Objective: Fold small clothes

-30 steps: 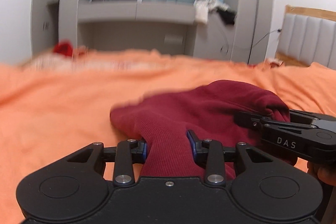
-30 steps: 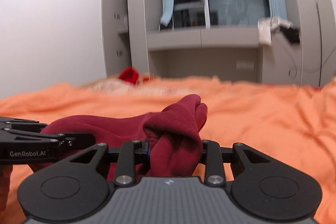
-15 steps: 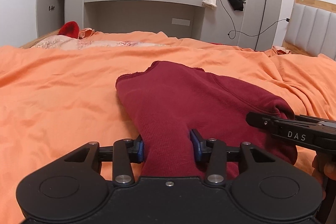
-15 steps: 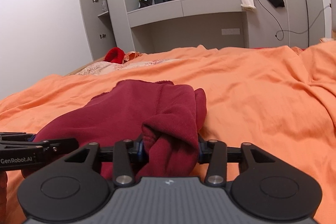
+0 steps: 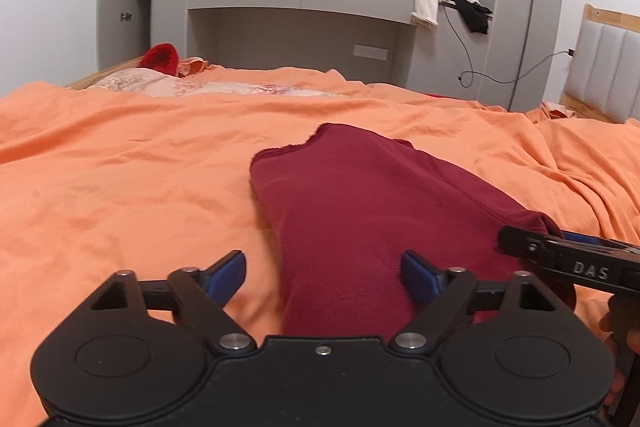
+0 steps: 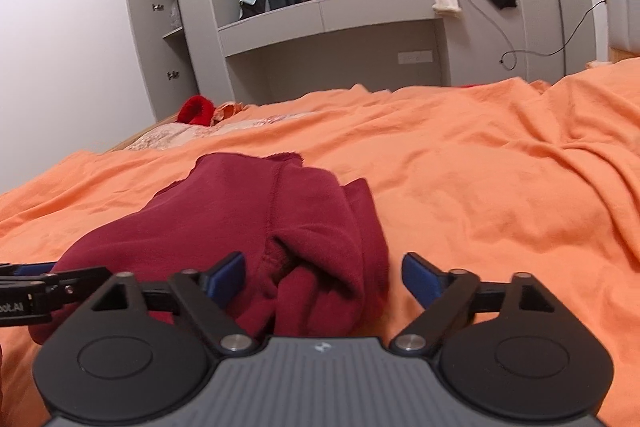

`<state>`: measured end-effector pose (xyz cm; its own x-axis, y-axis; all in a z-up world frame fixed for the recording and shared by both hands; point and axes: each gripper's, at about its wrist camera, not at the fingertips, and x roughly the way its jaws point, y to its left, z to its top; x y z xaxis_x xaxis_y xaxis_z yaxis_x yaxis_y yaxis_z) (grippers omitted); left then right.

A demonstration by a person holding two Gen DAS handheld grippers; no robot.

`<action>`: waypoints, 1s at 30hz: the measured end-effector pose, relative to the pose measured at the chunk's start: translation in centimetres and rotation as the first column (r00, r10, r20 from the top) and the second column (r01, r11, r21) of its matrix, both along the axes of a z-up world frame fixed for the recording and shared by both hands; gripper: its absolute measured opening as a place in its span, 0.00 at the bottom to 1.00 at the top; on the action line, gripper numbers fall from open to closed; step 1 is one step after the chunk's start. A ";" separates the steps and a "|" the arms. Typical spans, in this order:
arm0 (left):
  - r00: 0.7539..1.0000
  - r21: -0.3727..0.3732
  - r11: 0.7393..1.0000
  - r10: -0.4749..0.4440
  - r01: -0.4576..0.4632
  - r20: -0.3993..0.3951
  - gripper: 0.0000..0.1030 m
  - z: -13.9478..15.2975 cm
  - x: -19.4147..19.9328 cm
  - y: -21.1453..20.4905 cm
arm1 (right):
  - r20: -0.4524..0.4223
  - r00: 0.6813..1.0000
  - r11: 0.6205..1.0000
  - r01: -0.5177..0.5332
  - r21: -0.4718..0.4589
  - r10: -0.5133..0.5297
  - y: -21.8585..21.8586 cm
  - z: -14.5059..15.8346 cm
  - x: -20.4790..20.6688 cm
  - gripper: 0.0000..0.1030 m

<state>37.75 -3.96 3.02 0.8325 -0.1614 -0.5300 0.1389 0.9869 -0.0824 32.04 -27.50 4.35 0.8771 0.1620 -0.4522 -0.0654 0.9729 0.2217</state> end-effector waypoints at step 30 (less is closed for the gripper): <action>0.972 -0.094 0.994 0.078 -0.058 0.222 0.99 3.3 -6.5 1.2 | 0.200 0.978 0.997 0.066 -0.049 -0.055 -1.2 4.0 -6.8 1.00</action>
